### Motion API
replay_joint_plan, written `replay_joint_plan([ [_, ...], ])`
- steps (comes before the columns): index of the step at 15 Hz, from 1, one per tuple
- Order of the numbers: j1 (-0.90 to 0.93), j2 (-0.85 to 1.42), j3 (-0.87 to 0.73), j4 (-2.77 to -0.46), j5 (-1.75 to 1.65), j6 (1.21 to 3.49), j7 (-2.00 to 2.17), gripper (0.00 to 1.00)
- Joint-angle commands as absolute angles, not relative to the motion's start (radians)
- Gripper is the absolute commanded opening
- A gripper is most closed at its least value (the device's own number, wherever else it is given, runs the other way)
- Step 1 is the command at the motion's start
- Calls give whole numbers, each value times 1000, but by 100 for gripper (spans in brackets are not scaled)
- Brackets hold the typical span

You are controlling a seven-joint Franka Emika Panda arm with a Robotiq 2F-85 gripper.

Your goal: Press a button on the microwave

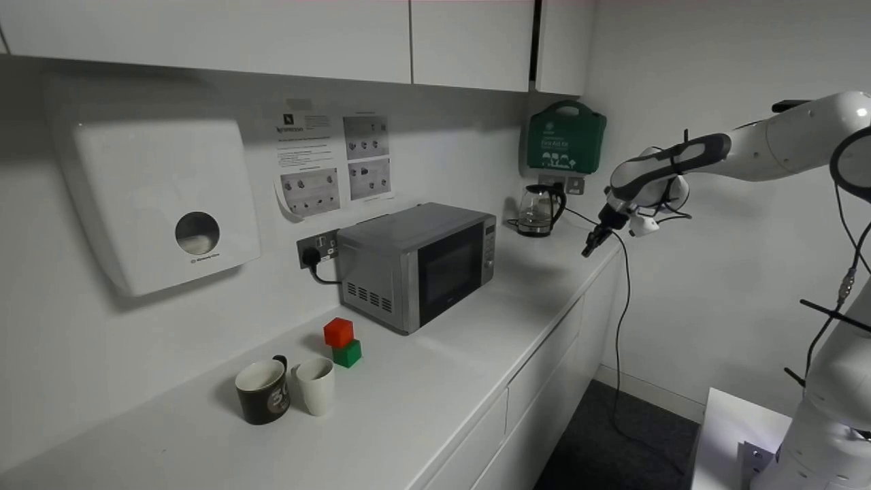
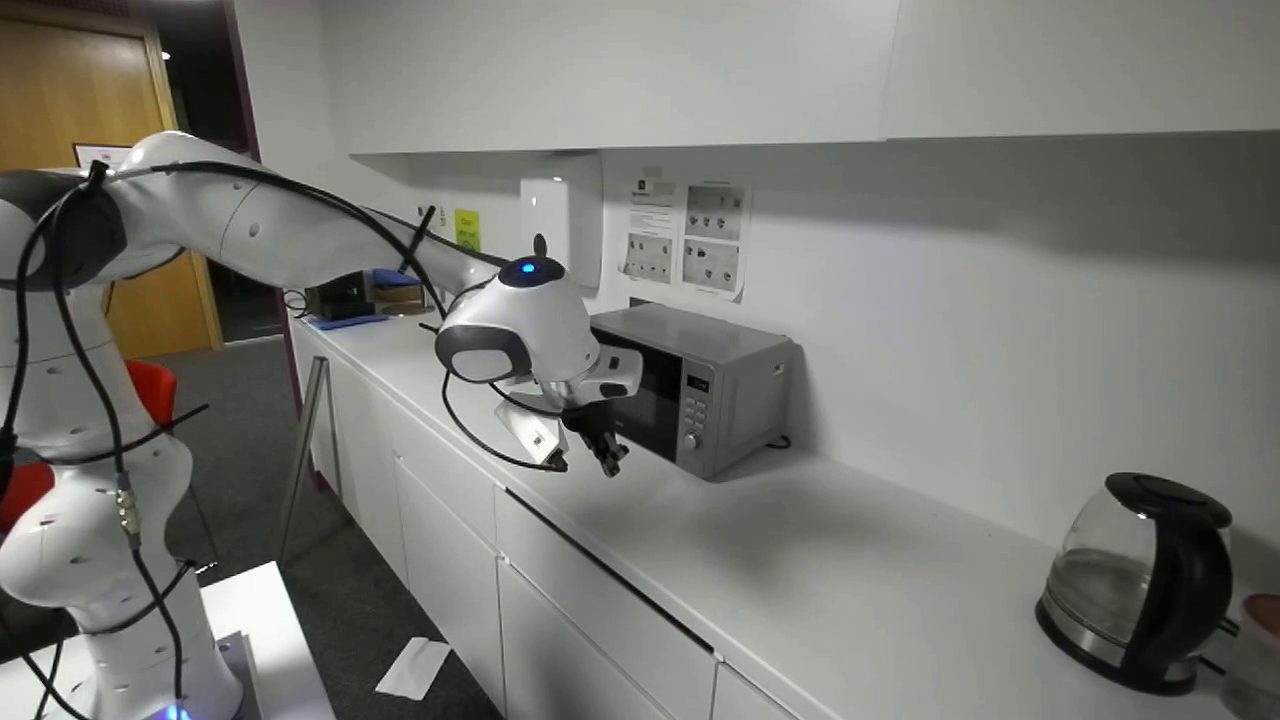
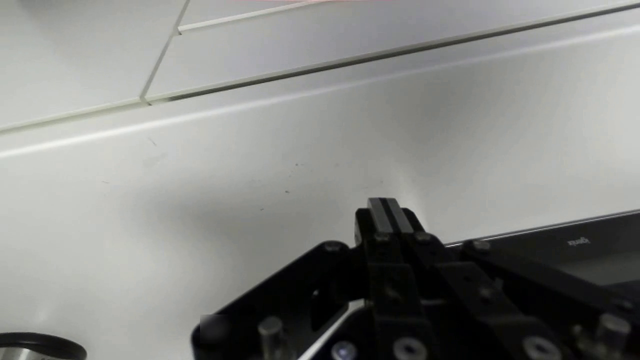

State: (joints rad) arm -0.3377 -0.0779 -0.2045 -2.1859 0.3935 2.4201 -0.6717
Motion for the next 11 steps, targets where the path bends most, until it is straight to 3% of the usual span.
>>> replay_joint_plan([
  [1,-296,-150,-244,-2232,347,2391,-655,0],
  [2,-289,-155,-245,-2238,345,2406,-650,26],
  [3,-283,-108,-255,-2202,366,2403,-663,3],
  [6,-273,-120,-259,-2209,361,2403,-660,25],
  [11,-271,-121,-262,-2212,361,2403,-660,26],
])
